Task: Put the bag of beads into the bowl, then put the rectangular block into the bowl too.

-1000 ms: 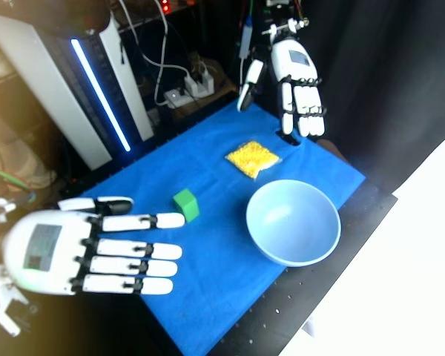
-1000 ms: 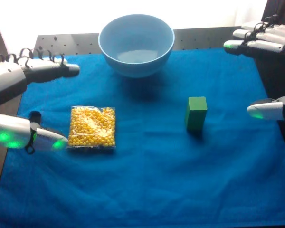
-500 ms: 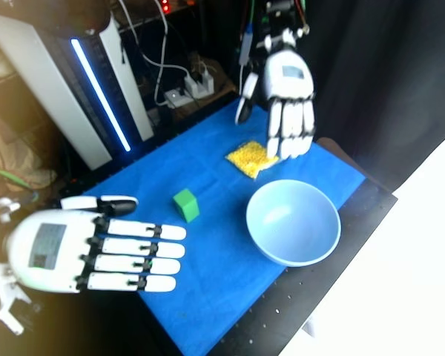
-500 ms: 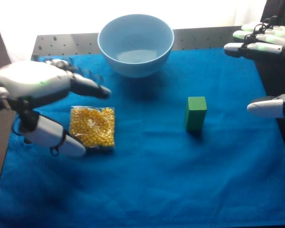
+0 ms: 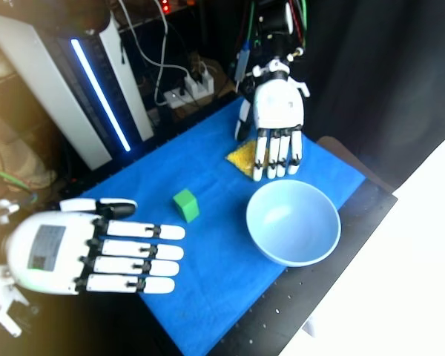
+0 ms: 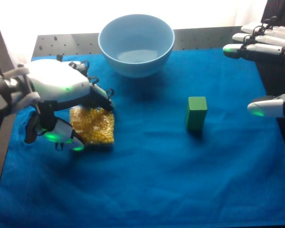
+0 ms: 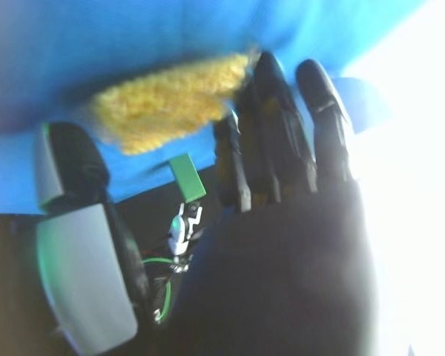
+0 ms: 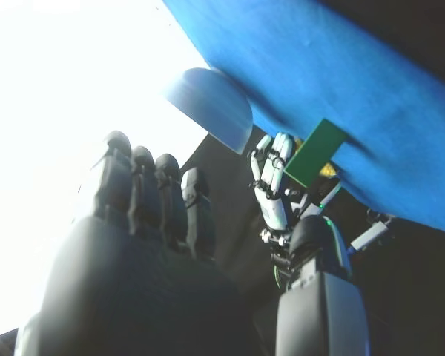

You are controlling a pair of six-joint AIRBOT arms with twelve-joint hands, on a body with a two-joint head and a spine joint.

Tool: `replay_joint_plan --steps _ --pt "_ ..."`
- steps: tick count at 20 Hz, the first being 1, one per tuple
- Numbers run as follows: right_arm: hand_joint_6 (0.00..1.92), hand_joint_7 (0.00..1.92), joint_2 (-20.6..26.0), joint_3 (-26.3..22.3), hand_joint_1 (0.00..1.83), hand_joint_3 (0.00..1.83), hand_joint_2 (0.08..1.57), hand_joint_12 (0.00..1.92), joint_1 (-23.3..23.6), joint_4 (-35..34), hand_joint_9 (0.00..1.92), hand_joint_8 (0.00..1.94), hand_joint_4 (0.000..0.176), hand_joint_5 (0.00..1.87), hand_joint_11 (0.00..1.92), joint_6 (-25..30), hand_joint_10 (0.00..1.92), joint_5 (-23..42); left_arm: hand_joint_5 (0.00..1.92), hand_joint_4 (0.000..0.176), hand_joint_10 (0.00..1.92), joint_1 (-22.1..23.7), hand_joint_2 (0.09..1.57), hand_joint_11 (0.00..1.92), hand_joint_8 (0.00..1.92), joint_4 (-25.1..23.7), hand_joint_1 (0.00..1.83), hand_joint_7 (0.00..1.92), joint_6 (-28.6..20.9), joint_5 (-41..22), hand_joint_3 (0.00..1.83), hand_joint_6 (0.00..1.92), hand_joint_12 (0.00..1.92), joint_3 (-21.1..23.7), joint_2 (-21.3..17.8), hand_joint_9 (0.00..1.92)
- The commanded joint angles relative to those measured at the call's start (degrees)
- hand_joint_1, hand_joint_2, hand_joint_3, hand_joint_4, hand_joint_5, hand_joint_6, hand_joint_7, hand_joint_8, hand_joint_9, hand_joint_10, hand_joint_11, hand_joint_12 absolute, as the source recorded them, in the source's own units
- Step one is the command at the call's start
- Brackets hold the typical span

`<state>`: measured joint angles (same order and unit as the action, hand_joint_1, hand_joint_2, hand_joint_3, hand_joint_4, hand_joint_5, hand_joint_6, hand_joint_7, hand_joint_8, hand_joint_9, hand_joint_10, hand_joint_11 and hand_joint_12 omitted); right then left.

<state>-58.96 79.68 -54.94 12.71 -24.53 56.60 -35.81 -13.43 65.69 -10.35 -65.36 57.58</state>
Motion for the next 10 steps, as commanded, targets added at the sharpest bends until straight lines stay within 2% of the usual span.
replay_joint_plan --steps 1,2,3,4,5,7,8,9,10 --pt "0.00 0.12 -0.1 0.4 0.50 0.01 1.11 0.00 0.9 -2.4 0.01 0.01 0.076 0.22 0.01 0.1 0.01 6.2 0.93 0.001 1.05 0.3 0.96 0.18 0.71 0.1 1.24 0.87 1.2 -0.7 0.00 0.02 1.32 -0.5 0.5 0.71" --pt "0.00 0.13 -0.1 0.4 0.48 0.01 1.11 0.00 0.9 -2.4 0.02 0.01 0.069 0.22 0.01 0.1 0.01 6.2 1.07 0.000 1.37 0.3 1.03 0.22 1.18 0.4 1.17 0.76 1.2 -0.7 0.02 0.61 1.44 -0.8 0.7 0.69" --pt "0.00 0.13 -0.1 0.4 0.46 0.01 1.12 0.01 0.9 -2.4 0.04 0.01 0.060 0.22 0.03 0.1 0.01 6.2 1.01 0.000 1.59 0.3 1.09 0.24 1.49 0.8 1.14 0.74 1.2 -0.7 0.01 0.87 1.55 -0.9 0.8 0.68" --pt "0.00 0.13 -0.1 0.4 0.45 0.01 1.12 0.01 0.9 -2.3 0.03 0.00 0.054 0.21 0.02 0.1 0.01 6.1 0.97 0.000 1.68 0.3 1.12 0.23 1.61 1.4 1.12 0.74 1.2 -1.3 0.00 0.98 1.65 -1.0 0.7 0.66" --pt "0.00 0.11 -0.2 0.4 0.46 0.01 1.13 0.01 0.8 -2.3 0.02 0.00 0.067 0.21 0.02 0.1 0.00 6.1 0.98 0.000 1.64 0.3 1.11 0.26 1.55 1.9 1.13 0.74 1.2 -1.9 0.00 0.97 1.68 -1.0 0.6 0.64" --pt "0.00 0.10 -0.3 0.4 0.46 0.01 1.14 0.00 0.8 -2.2 0.01 0.00 0.063 0.21 0.00 0.1 0.00 6.1 0.99 0.000 1.64 0.5 1.11 0.37 1.52 3.2 1.16 0.76 1.2 -4.6 0.00 0.96 1.72 -0.3 -0.5 0.66" --pt "0.00 0.09 -0.4 0.4 0.46 0.01 1.14 0.00 0.8 -2.2 0.01 0.00 0.059 0.21 0.01 0.1 0.00 6.1 1.03 0.000 1.70 1.0 1.15 0.56 1.52 3.8 1.23 0.80 1.2 -6.1 0.00 0.71 1.87 0.3 -1.4 0.73" --pt "0.01 0.09 -0.4 0.5 0.49 0.00 1.14 0.01 0.8 -2.2 0.01 0.00 0.059 0.23 0.03 0.1 0.00 6.1 1.13 0.000 1.62 2.2 1.12 0.70 1.41 4.4 1.26 0.88 1.0 -9.1 0.00 0.50 1.90 1.8 -3.3 0.81" --pt "0.01 0.09 -0.5 0.5 0.50 0.00 1.14 0.01 0.8 -2.2 0.01 0.00 0.059 0.23 0.03 0.1 0.00 6.1 1.18 0.000 1.60 3.2 1.10 0.73 1.36 4.4 1.27 0.91 0.0 -11.1 0.00 0.39 1.91 2.4 -4.3 0.83"
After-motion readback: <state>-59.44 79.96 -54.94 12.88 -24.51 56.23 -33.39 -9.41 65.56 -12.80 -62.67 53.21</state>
